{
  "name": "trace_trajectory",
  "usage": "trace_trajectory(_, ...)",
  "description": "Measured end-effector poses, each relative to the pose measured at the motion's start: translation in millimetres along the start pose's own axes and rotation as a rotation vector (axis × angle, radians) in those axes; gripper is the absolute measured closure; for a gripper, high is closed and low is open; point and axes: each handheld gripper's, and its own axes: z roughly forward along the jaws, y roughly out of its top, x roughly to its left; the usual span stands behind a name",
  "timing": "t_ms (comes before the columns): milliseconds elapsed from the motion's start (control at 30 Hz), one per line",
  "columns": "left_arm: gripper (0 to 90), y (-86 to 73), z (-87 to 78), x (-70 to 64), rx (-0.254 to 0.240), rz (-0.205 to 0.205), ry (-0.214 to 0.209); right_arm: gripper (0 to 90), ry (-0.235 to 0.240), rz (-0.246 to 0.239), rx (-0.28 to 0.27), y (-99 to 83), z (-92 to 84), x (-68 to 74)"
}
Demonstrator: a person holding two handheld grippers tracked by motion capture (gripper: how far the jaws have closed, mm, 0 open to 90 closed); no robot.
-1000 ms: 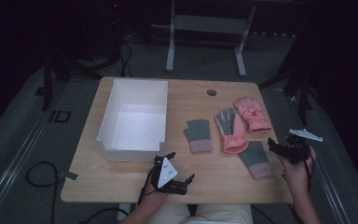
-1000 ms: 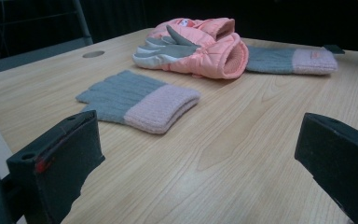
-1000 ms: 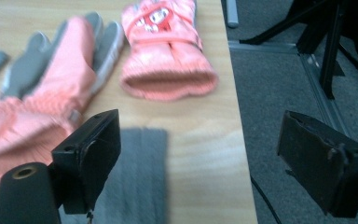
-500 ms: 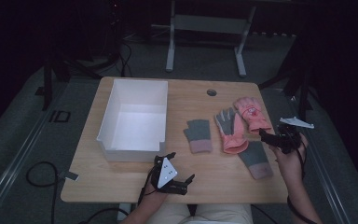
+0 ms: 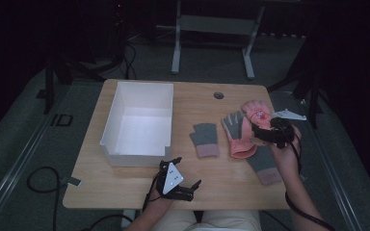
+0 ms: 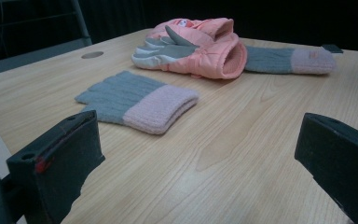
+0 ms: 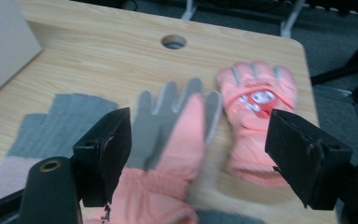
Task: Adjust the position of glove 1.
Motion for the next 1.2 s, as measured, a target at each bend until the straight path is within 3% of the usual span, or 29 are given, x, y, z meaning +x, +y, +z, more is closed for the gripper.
trace_trajectory(400, 0.3, -0.2, -0.3, 1.6, -0.004, -0.012, -0.008, 25.4, 0.082, -0.090, 0.012, 10.6, 21.7, 44.2)
trace_trajectory(767, 0.3, -0.3, -0.6, 1.2, -0.005, -0.006, -0.010, 31.1, 0.149, -0.140, 0.024, 12.4, 49.6, 78.5)
trace_trajectory(1200, 0.3, -0.5, -0.8, 1.5, -0.009, -0.006, -0.015, 37.5, 0.196, -0.167, 0.079, 5.2, 90.2, 103.0)
